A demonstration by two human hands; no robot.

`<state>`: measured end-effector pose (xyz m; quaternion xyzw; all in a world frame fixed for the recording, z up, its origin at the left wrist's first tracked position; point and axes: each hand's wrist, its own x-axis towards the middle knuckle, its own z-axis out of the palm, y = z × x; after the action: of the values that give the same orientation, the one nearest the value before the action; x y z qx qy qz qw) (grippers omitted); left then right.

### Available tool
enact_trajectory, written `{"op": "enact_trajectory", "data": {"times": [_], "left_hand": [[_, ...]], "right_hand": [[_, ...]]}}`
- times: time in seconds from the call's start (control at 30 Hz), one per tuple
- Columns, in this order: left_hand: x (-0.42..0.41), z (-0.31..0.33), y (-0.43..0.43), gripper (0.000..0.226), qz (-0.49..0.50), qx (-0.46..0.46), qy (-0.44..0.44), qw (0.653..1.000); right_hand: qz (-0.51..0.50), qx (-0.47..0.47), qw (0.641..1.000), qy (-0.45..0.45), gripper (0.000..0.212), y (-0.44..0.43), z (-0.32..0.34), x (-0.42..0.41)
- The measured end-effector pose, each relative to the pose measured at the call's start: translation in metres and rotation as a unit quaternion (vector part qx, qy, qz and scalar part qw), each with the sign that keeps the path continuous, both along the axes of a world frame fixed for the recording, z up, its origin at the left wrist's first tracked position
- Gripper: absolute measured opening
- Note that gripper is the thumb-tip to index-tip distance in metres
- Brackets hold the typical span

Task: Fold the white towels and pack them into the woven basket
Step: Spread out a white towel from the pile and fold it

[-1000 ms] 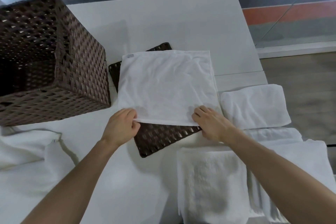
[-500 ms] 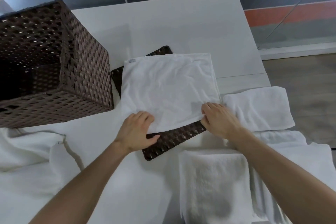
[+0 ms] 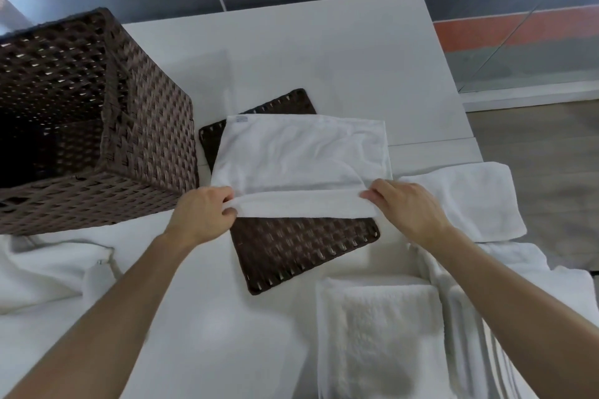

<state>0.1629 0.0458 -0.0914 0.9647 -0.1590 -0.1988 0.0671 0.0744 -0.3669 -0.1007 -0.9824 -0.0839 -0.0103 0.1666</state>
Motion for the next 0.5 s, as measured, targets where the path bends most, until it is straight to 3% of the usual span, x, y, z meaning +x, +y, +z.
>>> {"op": "enact_trajectory", "data": {"times": [0.13, 0.37, 0.5], "left_hand": [[0.041, 0.036, -0.006, 0.023, -0.026, 0.040, 0.052, 0.998], [0.142, 0.056, -0.035, 0.012, -0.033, 0.035, -0.006, 0.999], [0.187, 0.037, -0.045, 0.010, -0.040, 0.052, -0.018, 0.998]], "right_hand": [[-0.028, 0.025, 0.999, 0.024, 0.047, -0.016, 0.011, 0.020], [-0.063, 0.032, 0.995, 0.068, 0.019, -0.043, 0.004, 0.093], [-0.095, 0.023, 0.992, 0.081, 0.016, -0.051, -0.009, 0.131]]}}
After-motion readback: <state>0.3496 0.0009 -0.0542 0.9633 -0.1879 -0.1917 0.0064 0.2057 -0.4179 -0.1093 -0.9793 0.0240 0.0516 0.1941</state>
